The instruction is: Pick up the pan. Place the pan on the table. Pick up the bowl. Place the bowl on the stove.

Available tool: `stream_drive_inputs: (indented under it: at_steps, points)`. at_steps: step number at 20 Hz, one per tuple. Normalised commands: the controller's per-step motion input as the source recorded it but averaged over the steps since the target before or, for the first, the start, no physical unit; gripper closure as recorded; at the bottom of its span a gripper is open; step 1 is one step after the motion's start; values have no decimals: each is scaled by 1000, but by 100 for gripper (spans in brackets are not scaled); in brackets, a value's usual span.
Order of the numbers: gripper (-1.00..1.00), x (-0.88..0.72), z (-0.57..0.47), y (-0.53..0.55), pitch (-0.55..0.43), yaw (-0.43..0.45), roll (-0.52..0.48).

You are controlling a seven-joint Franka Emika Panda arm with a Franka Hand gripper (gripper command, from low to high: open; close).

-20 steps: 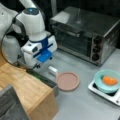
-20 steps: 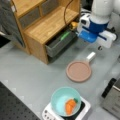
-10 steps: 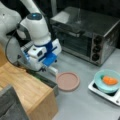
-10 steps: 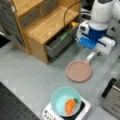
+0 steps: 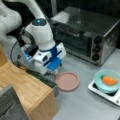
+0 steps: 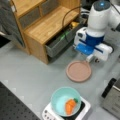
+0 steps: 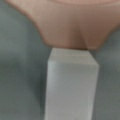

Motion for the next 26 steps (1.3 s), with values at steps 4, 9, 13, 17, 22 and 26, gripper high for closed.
stream_drive_inputs:
  at_steps: [4,9,13,17,22,26]
  points:
    - [-100,15,-66,10,-4,-101,15]
    - [-100,-38,-75,41,-21,-94,-18]
    - [-100,-125,-146,17,-40,-75,-37]
    - [-100,-169,-176,-7,-66,-73,-38]
    - [-100,-179,-177,-19,-107,-80,-46]
    - [100,-175,-149,-43,-128,-68,-52]
